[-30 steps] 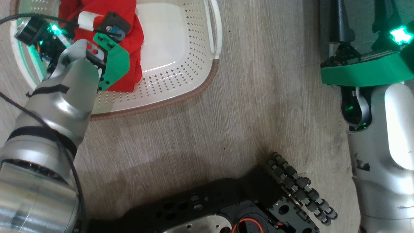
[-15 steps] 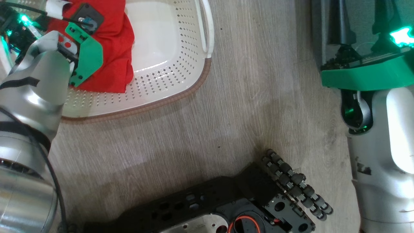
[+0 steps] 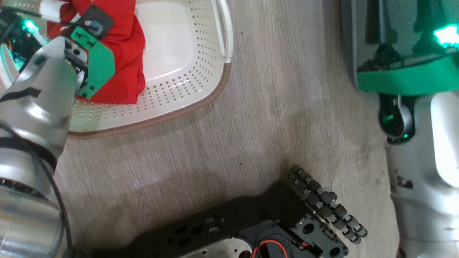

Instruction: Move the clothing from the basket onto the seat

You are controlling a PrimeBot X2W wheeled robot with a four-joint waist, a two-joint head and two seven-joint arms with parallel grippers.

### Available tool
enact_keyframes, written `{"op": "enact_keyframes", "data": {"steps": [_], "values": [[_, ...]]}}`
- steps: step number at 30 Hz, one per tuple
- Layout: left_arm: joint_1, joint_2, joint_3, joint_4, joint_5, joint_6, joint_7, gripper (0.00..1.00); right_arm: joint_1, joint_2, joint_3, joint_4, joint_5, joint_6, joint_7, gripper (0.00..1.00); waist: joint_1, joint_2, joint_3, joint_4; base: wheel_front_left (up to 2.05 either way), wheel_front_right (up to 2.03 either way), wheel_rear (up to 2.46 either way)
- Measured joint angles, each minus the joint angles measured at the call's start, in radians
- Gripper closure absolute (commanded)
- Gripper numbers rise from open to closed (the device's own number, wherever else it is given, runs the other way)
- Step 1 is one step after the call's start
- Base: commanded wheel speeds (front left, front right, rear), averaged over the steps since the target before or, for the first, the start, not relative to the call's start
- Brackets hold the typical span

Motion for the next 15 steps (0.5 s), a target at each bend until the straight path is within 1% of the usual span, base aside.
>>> {"op": "enact_keyframes", "data": {"steps": [2, 6, 8, 11, 15], "values": [[0.012, 0.004, 0.003, 0.001, -0.012, -0.003, -0.031, 1.0, -0.024, 0.0, 0.001, 0.004, 0.0, 0.0, 0.0, 0.0, -0.0001, 0.0, -0.011, -0.003, 0.0, 0.0, 0.0], [0.027, 0.005, 0.02, 0.002, -0.045, -0.021, -0.085, 1.0, -0.073, 0.0, 0.016, 0.02, 0.002, 0.0, 0.0, 0.0, 0.0, 0.0, -0.038, -0.009, 0.0, 0.0, 0.0], [0.036, -0.002, 0.023, 0.002, -0.056, -0.027, -0.112, 1.0, -0.089, 0.001, 0.022, 0.039, 0.001, 0.0, 0.0, 0.0, 0.0, 0.0, -0.059, -0.011, 0.0, 0.0, 0.0], [0.078, -0.028, 0.027, 0.002, -0.074, -0.028, -0.144, 1.0, -0.089, 0.001, 0.02, 0.075, -0.013, 0.0, 0.0, 0.0, 0.0, 0.0, -0.104, -0.001, 0.0, 0.0, 0.0], [0.15, -0.075, 0.033, 0.002, -0.109, -0.052, -0.171, 1.0, -0.081, 0.001, 0.019, 0.123, -0.044, 0.0, 0.0, 0.0, -0.0001, 0.0, -0.19, 0.03, 0.0, 0.0, 0.0]]}}
